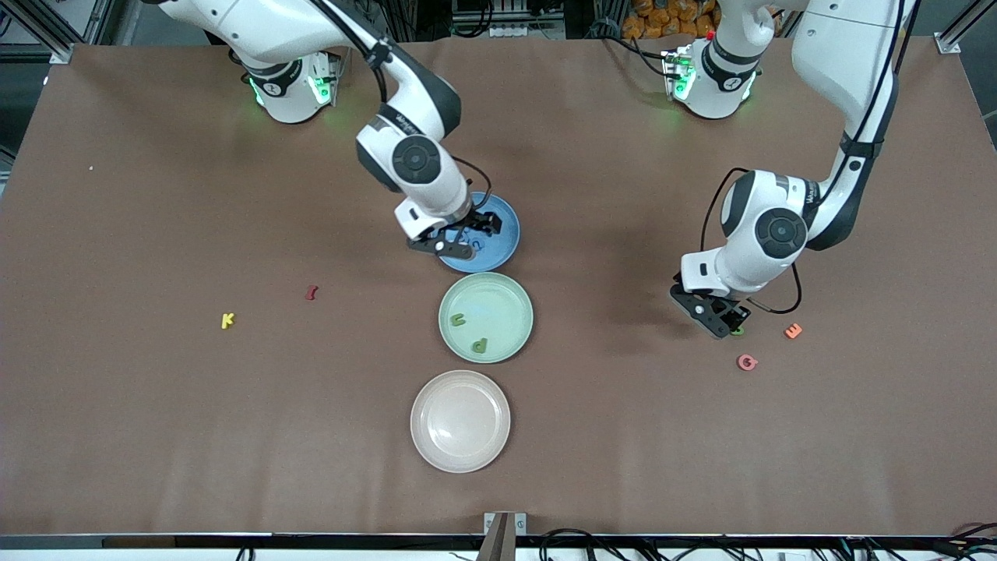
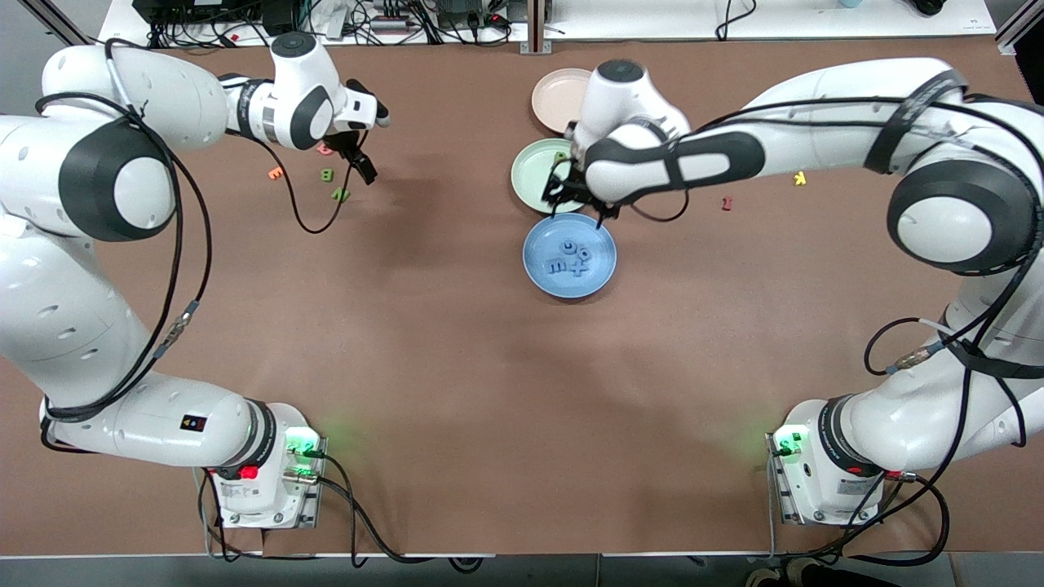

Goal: Sort letters by color into matching plates
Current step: 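Release the E on the blue plate while the left gripper lowers to N, then withdraw the right gripper to rest while the left gripper grasps the N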

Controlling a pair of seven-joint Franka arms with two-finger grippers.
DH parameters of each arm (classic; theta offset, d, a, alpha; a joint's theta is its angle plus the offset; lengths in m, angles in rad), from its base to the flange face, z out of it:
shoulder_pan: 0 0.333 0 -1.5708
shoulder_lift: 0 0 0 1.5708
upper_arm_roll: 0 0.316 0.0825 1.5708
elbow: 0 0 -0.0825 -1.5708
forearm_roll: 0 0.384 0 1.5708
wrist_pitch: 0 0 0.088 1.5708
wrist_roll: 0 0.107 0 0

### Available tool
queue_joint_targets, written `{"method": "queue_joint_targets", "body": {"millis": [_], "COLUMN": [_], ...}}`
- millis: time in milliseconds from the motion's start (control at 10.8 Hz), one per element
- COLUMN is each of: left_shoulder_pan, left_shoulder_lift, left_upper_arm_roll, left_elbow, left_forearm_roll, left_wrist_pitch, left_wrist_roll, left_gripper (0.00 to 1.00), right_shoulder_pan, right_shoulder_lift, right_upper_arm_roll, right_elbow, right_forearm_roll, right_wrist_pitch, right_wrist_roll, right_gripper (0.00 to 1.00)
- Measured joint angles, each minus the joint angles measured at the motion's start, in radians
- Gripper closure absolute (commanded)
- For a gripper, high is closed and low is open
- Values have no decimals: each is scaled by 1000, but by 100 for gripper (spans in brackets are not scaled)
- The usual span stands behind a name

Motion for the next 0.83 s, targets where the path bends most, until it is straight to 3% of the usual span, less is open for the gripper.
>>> {"method": "queue_joint_targets", "body": {"millis": [369,831], "left_shoulder_pan": [124,101], "left_shoulder_lift": [37,56], "left_upper_arm_roll": [4,-8], "left_elbow": [-2,-5], "left_forearm_roll": [-55,-64], "left_wrist_pitch": [-32,-32], "left_wrist_roll": [-40,-113], "left_gripper": [0,0], "right_shoulder_pan": [-159,-326], "right_shoulder_lift": [-134,-347], "right_upper_arm_roll": [7,-3], "right_elbow": [13,17], "right_forearm_roll": [-3,-3], "right_wrist_pitch": [-148,-328], "right_wrist_roll": [-96,-402], "right_gripper": [0,0]}}
